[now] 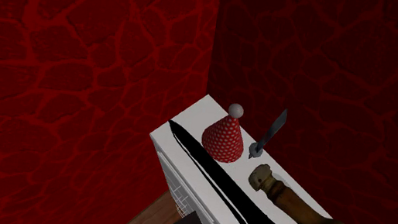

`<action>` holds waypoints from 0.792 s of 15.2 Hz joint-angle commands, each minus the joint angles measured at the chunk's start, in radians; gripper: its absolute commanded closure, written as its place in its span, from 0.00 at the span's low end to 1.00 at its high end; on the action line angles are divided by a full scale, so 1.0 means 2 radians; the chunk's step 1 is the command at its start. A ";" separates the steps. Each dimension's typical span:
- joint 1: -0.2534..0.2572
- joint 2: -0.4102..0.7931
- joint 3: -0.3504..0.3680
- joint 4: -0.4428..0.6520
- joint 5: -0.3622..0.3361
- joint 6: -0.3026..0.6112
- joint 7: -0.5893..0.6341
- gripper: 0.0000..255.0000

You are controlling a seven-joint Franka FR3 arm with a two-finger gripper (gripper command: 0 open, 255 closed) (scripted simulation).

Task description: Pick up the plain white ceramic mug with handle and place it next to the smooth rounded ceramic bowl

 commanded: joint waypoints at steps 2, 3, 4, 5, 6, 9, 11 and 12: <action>0.006 0.006 -0.018 -0.011 -0.008 0.021 0.003 1.00; 0.008 0.008 -0.024 -0.015 -0.011 0.028 0.004 1.00; 0.010 0.011 -0.030 -0.018 -0.014 0.035 0.005 1.00; 0.013 0.014 -0.038 -0.022 -0.017 0.044 0.007 1.00; 0.013 0.014 -0.038 -0.022 -0.017 0.044 0.007 1.00; 0.013 0.014 -0.038 -0.022 -0.017 0.044 0.007 1.00; 0.013 0.014 -0.038 -0.022 -0.017 0.044 0.007 1.00; 0.013 0.014 -0.038 -0.022 -0.017 0.044 0.007 1.00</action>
